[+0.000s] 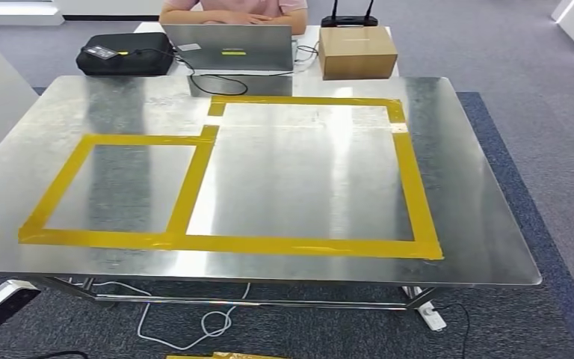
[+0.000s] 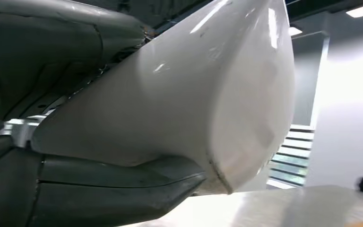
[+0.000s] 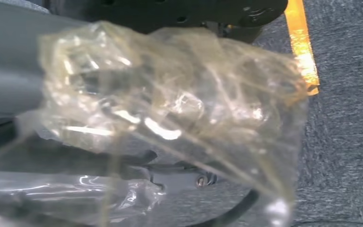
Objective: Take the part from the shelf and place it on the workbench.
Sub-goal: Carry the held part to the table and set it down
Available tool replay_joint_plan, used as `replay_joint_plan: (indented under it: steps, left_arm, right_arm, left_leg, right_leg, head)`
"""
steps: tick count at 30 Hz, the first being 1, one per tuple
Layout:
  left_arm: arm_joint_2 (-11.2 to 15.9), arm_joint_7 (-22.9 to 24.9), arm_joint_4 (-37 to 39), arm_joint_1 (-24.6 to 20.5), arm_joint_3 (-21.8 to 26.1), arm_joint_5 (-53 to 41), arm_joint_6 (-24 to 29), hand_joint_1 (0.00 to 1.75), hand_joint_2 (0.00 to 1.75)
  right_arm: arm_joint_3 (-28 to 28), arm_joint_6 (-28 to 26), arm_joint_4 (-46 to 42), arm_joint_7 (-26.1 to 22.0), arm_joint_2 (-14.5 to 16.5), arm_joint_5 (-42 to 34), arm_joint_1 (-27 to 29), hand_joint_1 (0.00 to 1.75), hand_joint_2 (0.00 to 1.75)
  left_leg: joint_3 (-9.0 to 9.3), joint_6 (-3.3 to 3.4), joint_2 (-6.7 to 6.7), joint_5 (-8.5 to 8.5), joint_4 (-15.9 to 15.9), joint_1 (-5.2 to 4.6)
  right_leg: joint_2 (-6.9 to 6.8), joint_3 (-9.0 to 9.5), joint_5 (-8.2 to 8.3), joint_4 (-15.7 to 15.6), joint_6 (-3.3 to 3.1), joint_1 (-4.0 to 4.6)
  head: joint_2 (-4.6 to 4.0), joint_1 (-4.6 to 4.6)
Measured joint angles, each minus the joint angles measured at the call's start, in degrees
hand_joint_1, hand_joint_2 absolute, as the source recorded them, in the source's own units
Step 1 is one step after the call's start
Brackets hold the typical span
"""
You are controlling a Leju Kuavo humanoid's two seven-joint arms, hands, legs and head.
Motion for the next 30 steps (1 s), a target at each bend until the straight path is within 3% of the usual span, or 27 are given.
replay_joint_plan:
  steps: [3,11,21,30]
  left_arm:
    - [2.42,-0.22,0.82,-1.15,-3.82,-0.02,0.63,1.75,1.75]
    - [7.96,-0.92,5.41,-8.46,-17.65,3.77,-1.38,1.75,1.75]
    - [8.41,-2.12,13.34,-19.53,-33.99,0.79,-5.34,1.75,1.75]
    - [8.39,-1.9,16.18,-22.23,-38.23,0.53,-5.62,1.75,1.75]
  right_arm:
    - [-0.39,-0.16,1.31,-1.14,-0.08,1.03,-0.62,0.0,0.0]
    - [-1.03,-1.2,7.03,-4.59,-1.07,3.14,-3.88,0.0,0.0]
    - [-1.0,-2.56,15.34,-6.88,-3.02,4.49,-7.67,0.0,0.0]
    - [-0.81,-2.83,18.27,-7.14,-3.89,4.58,-8.33,0.0,0.0]
  left_leg:
    - [0.16,0.18,0.03,0.18,-0.32,0.08]
    - [0.31,-1.16,0.05,0.4,-0.82,0.29]
    - [0.26,-1.36,0.16,0.44,-0.77,0.1]
    - [0.23,-1.28,0.22,0.38,-0.74,0.05]
  right_leg:
    - [0.06,0.11,0.06,-0.03,-0.09,0.14]
    - [0.06,0.08,-0.01,0.07,-0.67,0.36]
    - [0.2,0.17,0.16,-0.02,-0.55,0.16]
    - [0.27,0.13,0.17,-0.12,-0.53,0.08]
  head:
    - [0.0,-0.01]
    - [0.0,0.02]
    - [0.0,0.04]
    - [0.0,0.03]
